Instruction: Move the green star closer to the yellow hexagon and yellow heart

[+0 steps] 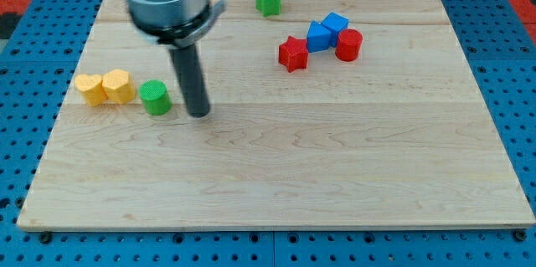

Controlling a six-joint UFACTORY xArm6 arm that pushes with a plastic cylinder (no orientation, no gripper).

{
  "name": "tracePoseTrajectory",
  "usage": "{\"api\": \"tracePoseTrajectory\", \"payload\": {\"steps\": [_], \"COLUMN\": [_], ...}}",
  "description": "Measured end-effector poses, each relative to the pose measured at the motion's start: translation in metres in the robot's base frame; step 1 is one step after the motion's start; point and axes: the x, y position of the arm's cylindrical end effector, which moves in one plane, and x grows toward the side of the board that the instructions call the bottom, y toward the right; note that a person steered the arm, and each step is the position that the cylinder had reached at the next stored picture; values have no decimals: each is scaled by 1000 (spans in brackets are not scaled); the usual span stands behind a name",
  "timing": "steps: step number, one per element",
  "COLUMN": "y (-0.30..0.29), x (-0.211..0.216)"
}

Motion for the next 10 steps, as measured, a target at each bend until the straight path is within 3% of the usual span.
{"api": "tracePoseTrajectory", "payload": {"steps": [2, 4, 5, 6, 7, 8, 10], "y": [-5, 209, 165, 91, 53, 54, -32], "x": [-128, -191, -226, -226, -229, -256, -233]}}
